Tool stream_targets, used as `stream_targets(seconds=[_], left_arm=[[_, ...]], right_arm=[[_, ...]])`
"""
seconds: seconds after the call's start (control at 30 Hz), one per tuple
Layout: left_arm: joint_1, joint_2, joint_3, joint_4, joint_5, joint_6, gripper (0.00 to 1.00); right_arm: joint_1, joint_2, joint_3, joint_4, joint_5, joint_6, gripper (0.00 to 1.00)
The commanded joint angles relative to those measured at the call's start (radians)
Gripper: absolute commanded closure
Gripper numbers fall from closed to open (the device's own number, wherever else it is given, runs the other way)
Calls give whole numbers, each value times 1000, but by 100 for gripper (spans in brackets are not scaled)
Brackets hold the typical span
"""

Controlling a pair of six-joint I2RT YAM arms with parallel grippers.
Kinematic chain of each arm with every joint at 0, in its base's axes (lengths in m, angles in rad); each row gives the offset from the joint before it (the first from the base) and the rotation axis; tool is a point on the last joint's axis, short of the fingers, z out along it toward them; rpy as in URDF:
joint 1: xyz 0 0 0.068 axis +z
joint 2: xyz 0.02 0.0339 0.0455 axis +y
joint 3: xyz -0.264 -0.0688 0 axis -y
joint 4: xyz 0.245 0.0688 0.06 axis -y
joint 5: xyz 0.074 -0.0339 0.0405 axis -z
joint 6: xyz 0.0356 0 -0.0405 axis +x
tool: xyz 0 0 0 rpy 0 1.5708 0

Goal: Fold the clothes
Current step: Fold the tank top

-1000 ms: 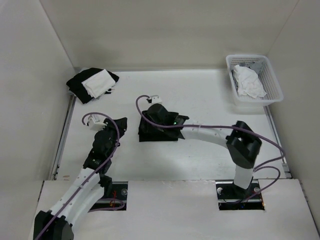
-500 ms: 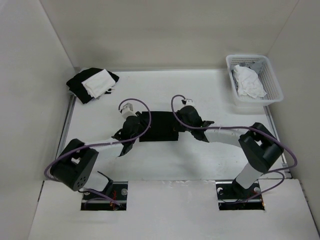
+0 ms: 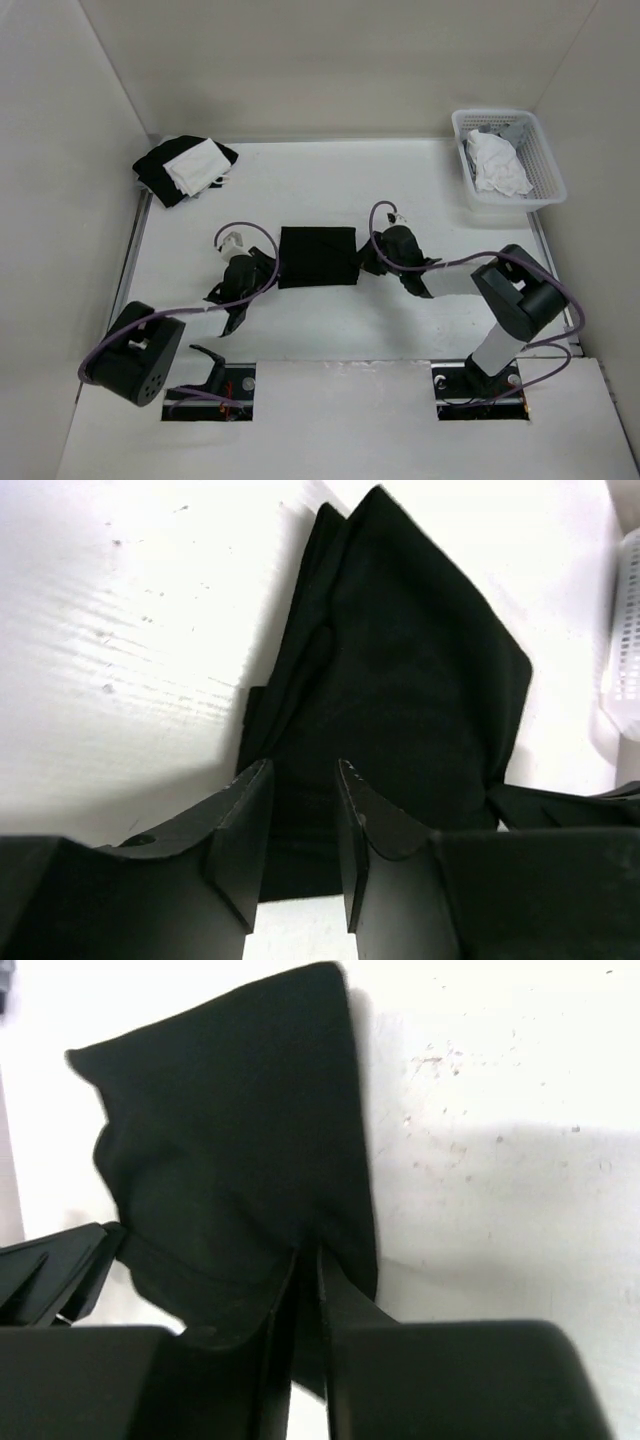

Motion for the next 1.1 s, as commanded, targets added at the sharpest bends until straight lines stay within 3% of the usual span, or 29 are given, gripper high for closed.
stream_targets(seconds=[0.0,0.23,0.4,0.53,0.73,0.9,1.07], left_arm=[[3,-131,-29,-33,25,-2,69],[-60,-459,47,-267,-81,91,52],[-42,-513,159,-462,-187,225,46],[3,-509,205,-545,-211,263,40],[113,-499,175,-602,-132,196,35],[217,-495,149,-588,-41,158,35],[247,-475,150,-571,-23,170,37]], right_arm=[[-6,-101,-21,64,-13,6,79],[-20,-387,-8,-63,4,-78,54],[-54,-545,-30,-105,116,-167,44],[-98,-649,-170,-10,283,-167,33],[-216,-695,-288,76,310,-135,21],[-244,-676,-302,98,274,-109,19],[-241,-616,-284,109,244,-109,19]])
